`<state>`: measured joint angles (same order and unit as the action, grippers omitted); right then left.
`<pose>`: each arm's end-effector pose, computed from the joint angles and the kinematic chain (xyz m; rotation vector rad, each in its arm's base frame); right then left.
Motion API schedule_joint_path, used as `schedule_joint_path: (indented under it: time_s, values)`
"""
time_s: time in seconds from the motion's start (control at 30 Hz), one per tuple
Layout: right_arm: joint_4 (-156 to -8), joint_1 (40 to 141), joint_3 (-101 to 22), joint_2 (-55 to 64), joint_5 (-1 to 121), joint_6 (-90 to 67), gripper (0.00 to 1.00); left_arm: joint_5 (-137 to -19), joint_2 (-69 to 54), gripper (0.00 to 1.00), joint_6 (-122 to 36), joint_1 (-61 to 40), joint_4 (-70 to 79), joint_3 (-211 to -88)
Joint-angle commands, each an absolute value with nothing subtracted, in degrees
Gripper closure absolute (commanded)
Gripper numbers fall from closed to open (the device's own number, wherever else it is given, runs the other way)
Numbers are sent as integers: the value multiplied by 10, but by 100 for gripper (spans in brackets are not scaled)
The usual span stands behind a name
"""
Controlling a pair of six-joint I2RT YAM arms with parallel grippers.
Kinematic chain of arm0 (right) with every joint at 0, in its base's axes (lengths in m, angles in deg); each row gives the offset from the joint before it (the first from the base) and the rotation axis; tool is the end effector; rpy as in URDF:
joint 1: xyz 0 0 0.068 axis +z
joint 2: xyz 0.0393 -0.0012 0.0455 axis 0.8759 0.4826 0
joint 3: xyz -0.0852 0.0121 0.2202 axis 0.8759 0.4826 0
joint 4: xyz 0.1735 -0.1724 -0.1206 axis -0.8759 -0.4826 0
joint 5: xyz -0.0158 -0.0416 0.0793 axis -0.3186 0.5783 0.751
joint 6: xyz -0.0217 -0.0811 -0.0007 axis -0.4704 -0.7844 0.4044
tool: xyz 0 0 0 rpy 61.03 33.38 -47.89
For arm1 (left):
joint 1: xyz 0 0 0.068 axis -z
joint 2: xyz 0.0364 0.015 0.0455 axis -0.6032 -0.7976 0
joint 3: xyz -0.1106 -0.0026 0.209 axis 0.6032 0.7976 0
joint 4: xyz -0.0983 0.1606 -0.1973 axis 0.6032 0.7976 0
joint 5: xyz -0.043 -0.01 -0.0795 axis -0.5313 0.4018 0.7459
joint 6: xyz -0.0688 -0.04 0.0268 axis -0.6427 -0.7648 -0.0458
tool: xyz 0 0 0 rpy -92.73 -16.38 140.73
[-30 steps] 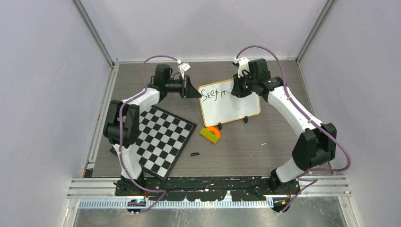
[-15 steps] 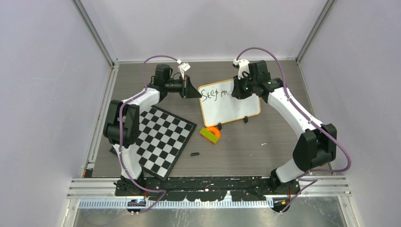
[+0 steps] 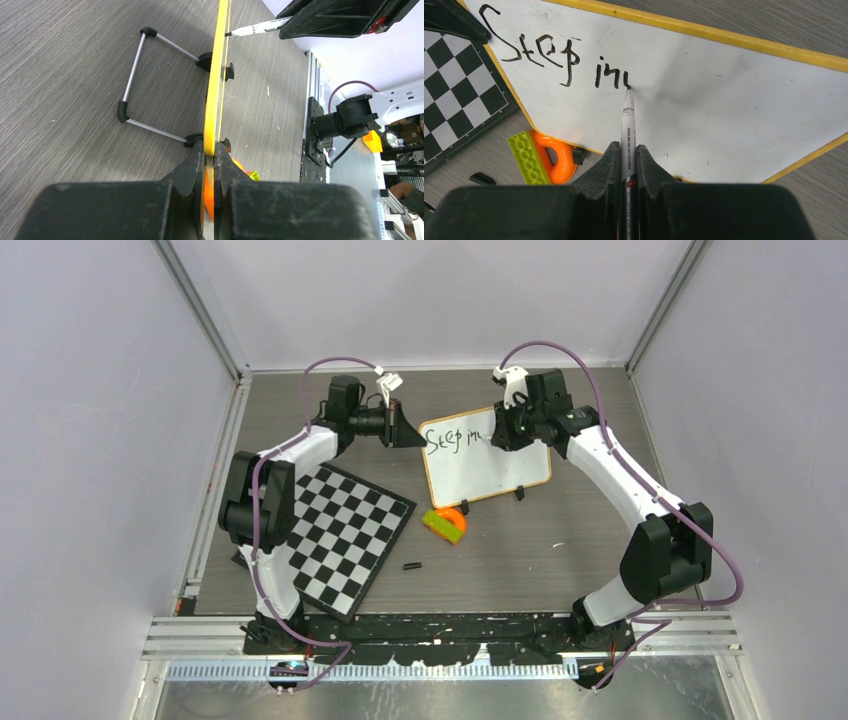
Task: Write a sentence on the whiteboard
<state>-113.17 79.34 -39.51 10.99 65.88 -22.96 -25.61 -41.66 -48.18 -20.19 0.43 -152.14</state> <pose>0.3565 0.1353 0.2458 -0.5813 2.2600 0.3948 0.4001 -0.1885 0.1800 0.6966 1.9621 -1.4338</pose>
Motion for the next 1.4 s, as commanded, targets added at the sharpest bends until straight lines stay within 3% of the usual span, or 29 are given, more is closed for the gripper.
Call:
schedule_joint_path:
  time_s: [0.0, 1.37]
  values:
    - [-1120, 789, -400, 91, 633, -246, 100, -259, -398, 100, -463, -195, 3, -1524]
    - [-1125, 802, -437, 125, 676, -231, 100, -259, -397, 100, -462, -194, 4, -1525]
